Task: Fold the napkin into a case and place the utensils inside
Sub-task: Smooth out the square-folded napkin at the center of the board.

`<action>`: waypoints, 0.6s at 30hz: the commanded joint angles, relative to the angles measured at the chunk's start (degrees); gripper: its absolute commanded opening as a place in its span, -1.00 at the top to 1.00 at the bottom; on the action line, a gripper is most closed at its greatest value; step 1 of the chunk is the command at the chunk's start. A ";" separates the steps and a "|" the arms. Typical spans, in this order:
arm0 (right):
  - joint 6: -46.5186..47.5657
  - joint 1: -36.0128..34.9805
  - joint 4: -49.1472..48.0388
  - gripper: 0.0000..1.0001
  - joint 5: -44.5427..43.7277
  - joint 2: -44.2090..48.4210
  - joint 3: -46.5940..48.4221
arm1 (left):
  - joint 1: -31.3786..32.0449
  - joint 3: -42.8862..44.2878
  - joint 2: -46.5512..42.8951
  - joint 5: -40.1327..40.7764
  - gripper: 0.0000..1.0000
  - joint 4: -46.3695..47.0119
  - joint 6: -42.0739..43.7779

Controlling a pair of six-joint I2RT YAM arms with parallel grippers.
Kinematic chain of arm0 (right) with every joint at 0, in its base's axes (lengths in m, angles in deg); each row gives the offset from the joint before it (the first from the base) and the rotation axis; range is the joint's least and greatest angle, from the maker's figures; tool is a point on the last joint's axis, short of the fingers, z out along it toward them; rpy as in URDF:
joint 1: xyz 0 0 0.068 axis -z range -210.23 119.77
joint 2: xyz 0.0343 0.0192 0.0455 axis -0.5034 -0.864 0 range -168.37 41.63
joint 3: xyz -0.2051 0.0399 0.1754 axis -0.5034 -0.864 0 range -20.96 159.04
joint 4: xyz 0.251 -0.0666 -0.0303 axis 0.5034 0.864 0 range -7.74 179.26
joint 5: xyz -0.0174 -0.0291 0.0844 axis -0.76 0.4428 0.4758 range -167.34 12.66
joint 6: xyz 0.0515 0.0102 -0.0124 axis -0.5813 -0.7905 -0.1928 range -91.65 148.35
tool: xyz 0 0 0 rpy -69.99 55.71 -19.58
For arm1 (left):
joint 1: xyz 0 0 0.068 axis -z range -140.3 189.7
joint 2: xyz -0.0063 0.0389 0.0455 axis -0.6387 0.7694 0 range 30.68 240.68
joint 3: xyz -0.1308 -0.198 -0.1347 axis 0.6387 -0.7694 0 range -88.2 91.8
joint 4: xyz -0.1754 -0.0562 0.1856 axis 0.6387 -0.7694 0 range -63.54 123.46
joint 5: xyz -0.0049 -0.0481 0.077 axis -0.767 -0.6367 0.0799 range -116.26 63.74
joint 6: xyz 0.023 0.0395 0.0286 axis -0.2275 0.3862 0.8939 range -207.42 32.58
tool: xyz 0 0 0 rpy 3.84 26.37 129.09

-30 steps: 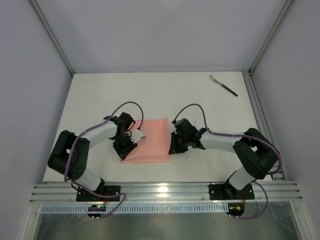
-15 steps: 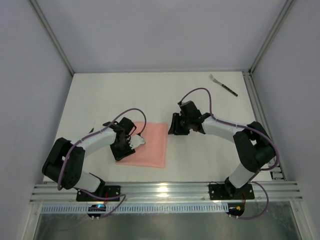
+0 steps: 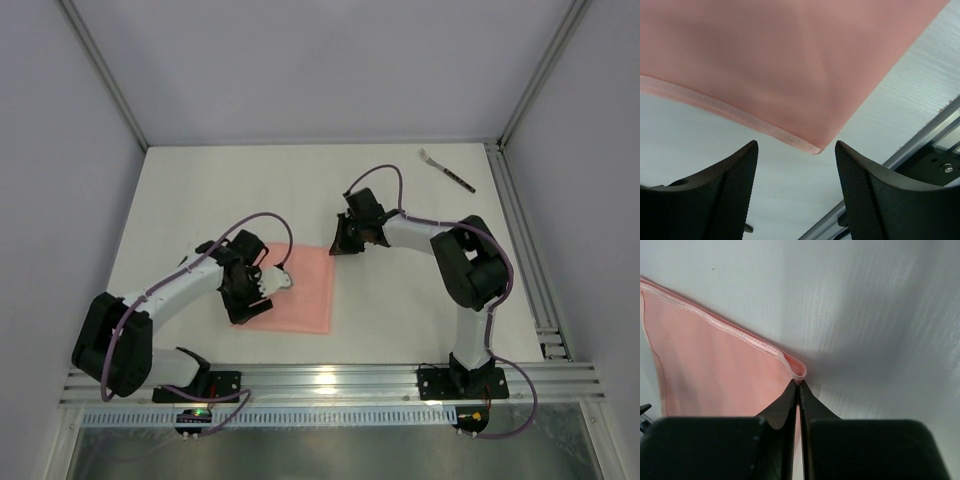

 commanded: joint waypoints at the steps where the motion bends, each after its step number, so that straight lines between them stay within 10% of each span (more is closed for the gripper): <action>1: 0.20 -1.88 -0.38 0.91 -3.34 3.02 3.09 | 0.51 -1.96 -0.75 -3.78 -0.32 -2.92 4.52; 10: 2.40 -5.93 4.63 0.70 -7.66 3.91 6.52 | 3.59 -4.60 2.41 -1.94 -0.48 0.41 7.16; 18: 3.54 -6.37 4.37 0.28 -7.31 4.34 6.25 | 4.03 -6.53 3.91 -0.26 -0.20 1.82 8.13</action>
